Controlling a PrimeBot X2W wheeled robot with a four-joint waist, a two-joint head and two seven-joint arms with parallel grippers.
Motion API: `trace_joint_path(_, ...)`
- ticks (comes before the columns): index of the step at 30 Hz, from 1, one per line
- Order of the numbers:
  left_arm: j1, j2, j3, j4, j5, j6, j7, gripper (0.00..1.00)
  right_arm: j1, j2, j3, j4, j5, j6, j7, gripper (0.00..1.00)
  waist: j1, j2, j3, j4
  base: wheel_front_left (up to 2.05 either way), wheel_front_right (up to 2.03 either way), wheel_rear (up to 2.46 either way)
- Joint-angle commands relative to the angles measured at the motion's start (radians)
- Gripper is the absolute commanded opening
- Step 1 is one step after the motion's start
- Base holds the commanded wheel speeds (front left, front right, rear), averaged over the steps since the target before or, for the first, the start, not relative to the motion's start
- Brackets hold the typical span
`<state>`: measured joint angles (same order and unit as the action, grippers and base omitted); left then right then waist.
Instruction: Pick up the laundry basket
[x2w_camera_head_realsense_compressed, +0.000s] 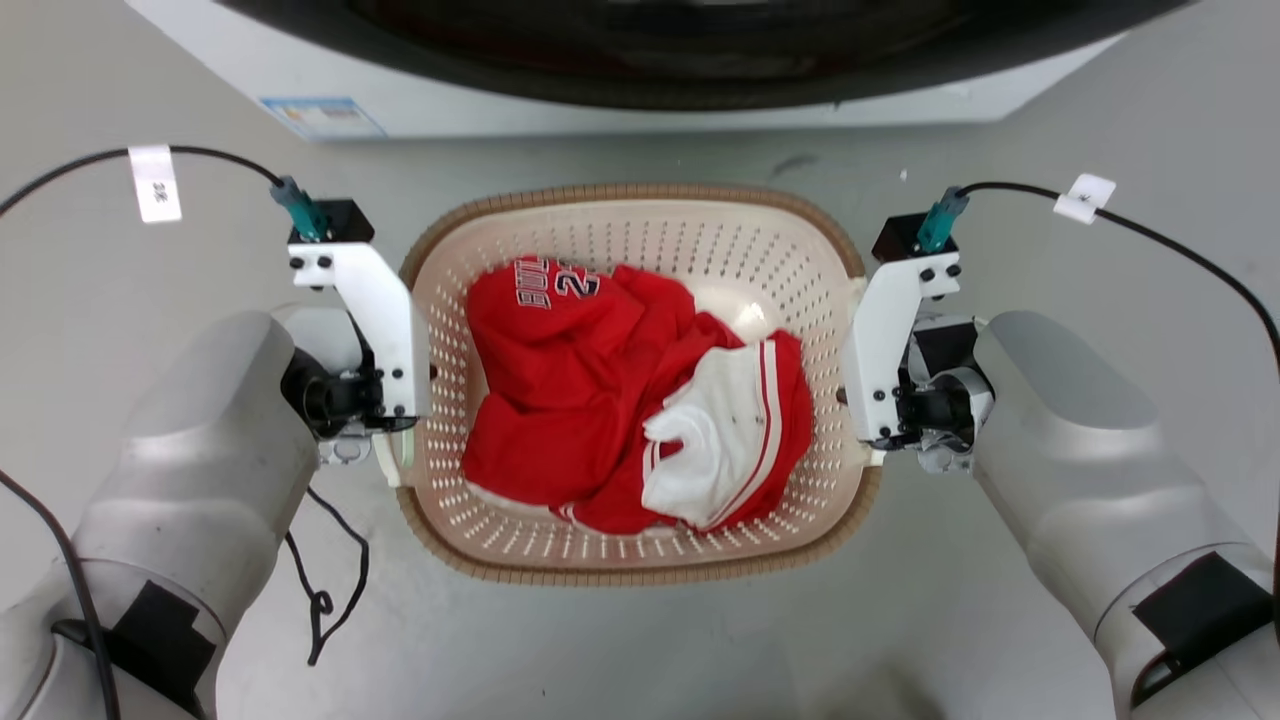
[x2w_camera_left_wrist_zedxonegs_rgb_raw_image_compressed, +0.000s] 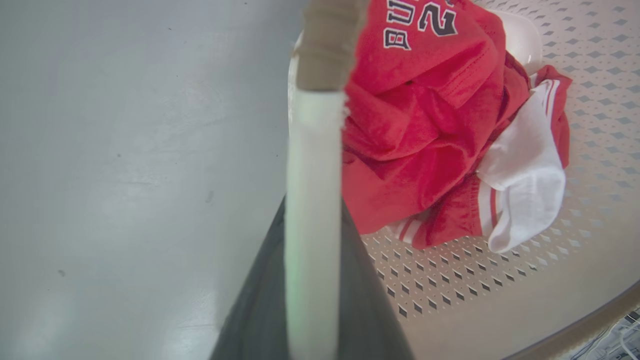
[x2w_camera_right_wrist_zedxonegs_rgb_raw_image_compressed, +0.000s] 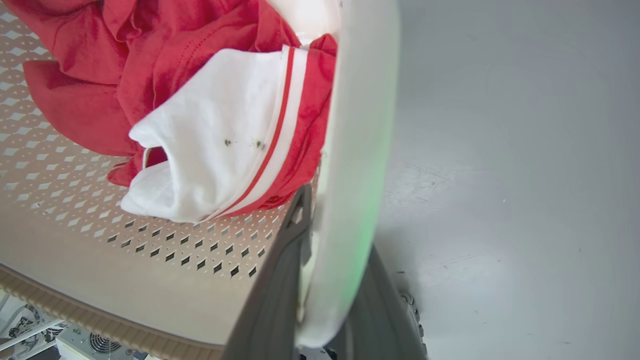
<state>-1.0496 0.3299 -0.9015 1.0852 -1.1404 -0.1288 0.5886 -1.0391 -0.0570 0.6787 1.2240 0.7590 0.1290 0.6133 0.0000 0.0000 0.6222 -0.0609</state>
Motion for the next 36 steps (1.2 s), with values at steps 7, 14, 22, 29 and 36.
trace_joint_path(7,0.043,-0.025,-0.033,0.008,-0.038,-0.004,0.049,0.00,0.045,0.013,0.039,0.006,0.061,0.003,0.075,0.00,0.0000,0.0000,-0.158,0.000,0.00,0.00,0.00)
trace_joint_path(14,0.083,-0.048,-0.054,0.026,-0.064,-0.004,0.079,0.00,0.079,0.014,0.071,0.018,0.093,0.003,0.102,0.00,0.0000,0.0000,-0.261,0.004,0.00,0.00,0.00)
trace_joint_path(22,0.150,-0.091,-0.068,0.048,-0.097,-0.004,0.085,0.00,0.127,0.017,0.091,0.033,0.124,0.004,0.121,0.00,0.0000,0.0000,-0.375,0.013,0.00,0.00,0.00)
trace_joint_path(29,0.191,-0.113,-0.079,0.065,-0.114,-0.007,0.077,0.00,0.168,0.019,0.105,0.044,0.150,0.004,0.154,0.00,0.0000,0.0000,-0.460,0.018,0.00,0.00,0.00)
trace_joint_path(36,0.221,-0.128,-0.085,0.081,-0.129,-0.007,0.094,0.00,0.199,0.019,0.115,0.049,0.165,0.004,0.183,0.00,0.0000,0.0000,-0.530,0.018,0.00,0.00,0.00)
